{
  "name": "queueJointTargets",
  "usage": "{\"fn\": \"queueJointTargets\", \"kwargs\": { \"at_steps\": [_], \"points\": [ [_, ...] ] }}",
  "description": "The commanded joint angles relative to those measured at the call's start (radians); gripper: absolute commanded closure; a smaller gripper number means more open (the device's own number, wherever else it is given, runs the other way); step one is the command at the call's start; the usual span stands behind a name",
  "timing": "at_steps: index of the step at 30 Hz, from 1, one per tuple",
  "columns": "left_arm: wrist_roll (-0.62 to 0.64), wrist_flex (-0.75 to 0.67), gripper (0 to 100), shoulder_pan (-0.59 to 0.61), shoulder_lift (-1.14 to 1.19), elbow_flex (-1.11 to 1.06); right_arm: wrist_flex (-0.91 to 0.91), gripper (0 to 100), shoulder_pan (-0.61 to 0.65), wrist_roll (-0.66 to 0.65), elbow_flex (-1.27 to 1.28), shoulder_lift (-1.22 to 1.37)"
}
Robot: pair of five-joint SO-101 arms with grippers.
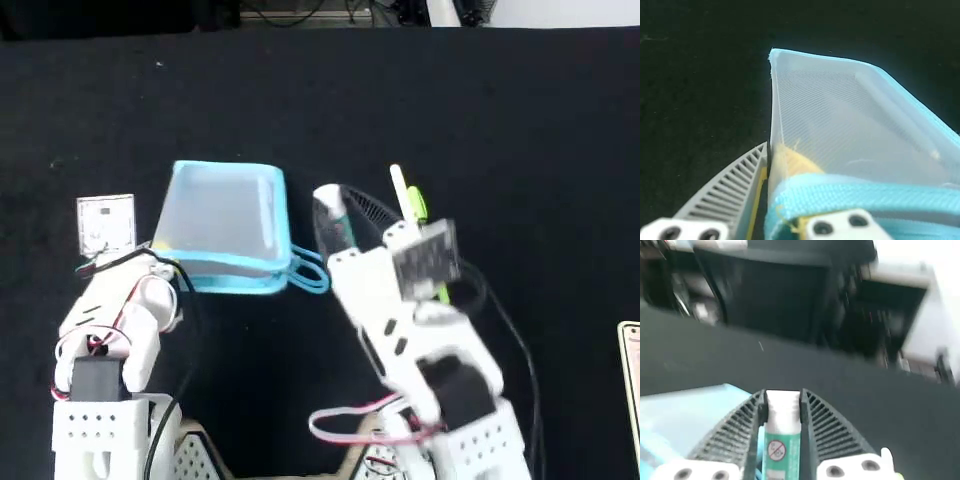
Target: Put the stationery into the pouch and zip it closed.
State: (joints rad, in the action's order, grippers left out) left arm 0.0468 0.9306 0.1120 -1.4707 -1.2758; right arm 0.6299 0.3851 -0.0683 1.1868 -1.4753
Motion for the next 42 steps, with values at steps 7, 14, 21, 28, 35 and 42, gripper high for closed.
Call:
{"fn": "queueJointTargets", "kwargs": {
  "at_steps": [7, 14, 21, 28, 35, 42],
  "points": [
    [0.003, -0.011, 97, 0.039, -0.014, 0.051, 0.259, 98.7, -0.181, 0.018, -0.403, 0.697],
    [0.003, -0.009, 97, 0.039, -0.014, 0.051, 0.192, 98.7, -0.184, 0.157, -0.417, 0.983],
    [0.003, -0.008, 97, 0.039, -0.014, 0.051, 0.158, 98.7, -0.186, 0.170, -0.417, 1.148],
    [0.003, -0.008, 97, 0.039, -0.014, 0.050, 0.117, 98.6, -0.187, 0.170, -0.437, 1.264],
    [0.003, -0.009, 97, 0.039, -0.014, 0.050, 0.379, 84.5, -0.178, 0.172, -0.645, 1.323],
    [0.003, -0.011, 97, 0.039, -0.014, 0.047, 0.356, 85.8, -0.127, 0.172, -0.679, 1.454]
  ]
}}
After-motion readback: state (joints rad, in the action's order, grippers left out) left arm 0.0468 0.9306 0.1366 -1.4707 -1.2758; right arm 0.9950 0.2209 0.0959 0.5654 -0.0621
